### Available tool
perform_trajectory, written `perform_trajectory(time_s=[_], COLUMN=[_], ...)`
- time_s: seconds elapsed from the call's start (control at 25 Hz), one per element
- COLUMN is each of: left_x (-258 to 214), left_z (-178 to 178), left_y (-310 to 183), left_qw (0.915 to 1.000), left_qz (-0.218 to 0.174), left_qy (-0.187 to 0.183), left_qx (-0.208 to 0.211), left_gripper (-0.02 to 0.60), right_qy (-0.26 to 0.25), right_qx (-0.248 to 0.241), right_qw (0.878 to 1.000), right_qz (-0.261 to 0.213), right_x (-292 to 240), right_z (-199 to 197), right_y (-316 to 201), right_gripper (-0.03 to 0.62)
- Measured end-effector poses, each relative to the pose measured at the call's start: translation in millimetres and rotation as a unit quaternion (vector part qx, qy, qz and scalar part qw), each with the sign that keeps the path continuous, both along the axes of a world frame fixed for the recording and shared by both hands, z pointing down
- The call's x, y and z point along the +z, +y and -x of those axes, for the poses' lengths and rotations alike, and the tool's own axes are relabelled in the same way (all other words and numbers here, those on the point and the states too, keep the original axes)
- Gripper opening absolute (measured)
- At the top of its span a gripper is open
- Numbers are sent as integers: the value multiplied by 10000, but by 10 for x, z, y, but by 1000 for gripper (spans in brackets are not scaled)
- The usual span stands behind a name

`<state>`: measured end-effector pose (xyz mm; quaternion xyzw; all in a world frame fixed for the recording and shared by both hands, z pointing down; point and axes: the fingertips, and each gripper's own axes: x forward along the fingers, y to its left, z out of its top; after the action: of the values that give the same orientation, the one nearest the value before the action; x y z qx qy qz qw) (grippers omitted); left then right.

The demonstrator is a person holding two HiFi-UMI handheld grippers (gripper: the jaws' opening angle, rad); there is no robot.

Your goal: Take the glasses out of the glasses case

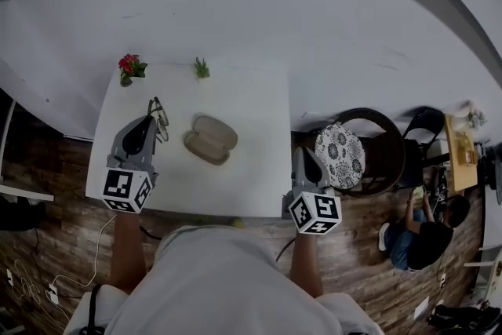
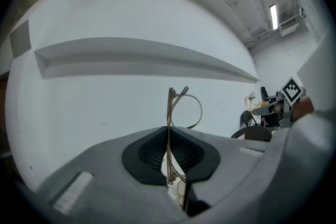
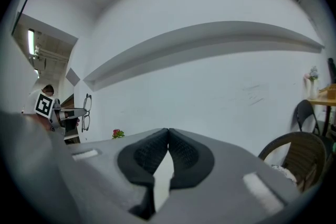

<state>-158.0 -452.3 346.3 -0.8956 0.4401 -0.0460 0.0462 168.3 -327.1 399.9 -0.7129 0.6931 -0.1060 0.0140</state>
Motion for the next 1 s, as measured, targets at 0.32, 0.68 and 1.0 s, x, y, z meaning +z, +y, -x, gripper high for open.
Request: perform_trajectory(time_s=[0.32,0.68,1.0], left_x=[-54,-85,-50], left_z=[50,97,46], left_y=[23,-1,-36], left_qw=[9999,9998,9999], left_qz=[-84,-154,-129], left_qy=[85,111,97], left_qx=[-62,-78,6], left_gripper=[21,20,20], right_qy=[248,319,330], right_qx=[-124,-72,-40], right_qw=[9996,9995,9994], right_qz=[-8,-18,-26], right_x=[-44,-57,-59], right_z=[87,79,67], right_y=[-120,-140,-150], right_gripper=[2,2,2])
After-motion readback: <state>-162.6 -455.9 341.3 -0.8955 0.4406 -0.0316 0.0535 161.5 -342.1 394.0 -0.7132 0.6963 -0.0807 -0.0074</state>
